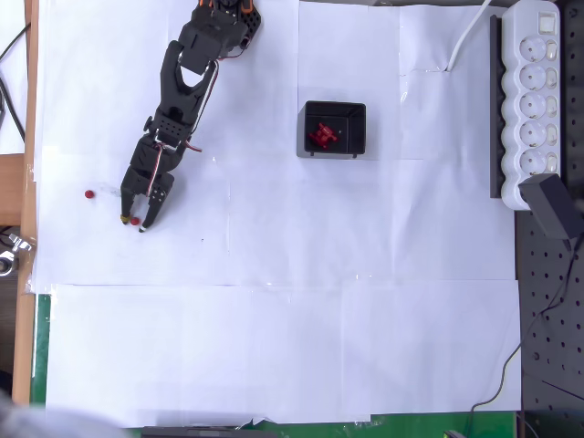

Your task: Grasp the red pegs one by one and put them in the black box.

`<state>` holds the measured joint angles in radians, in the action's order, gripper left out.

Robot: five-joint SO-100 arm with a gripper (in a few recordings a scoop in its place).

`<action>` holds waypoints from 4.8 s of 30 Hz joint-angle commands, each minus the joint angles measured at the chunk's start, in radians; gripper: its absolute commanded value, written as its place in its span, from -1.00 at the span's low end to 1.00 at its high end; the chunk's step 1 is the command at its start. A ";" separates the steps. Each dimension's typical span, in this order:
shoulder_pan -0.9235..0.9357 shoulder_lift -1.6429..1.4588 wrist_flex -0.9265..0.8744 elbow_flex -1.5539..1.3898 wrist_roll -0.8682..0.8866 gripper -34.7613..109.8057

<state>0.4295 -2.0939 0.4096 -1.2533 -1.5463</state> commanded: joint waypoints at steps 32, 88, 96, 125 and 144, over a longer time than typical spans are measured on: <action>-0.009 0.107 -0.035 0.129 0.006 -0.38; 0.014 0.052 0.038 0.083 0.025 -0.36; 0.005 0.055 0.040 0.072 0.011 -0.50; -1.040 0.896 -2.137 -0.566 -0.723 -0.52; -1.235 0.468 -1.779 -0.419 -0.842 -0.32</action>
<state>-0.7977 -1.6383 -1.3714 -1.6475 -2.3746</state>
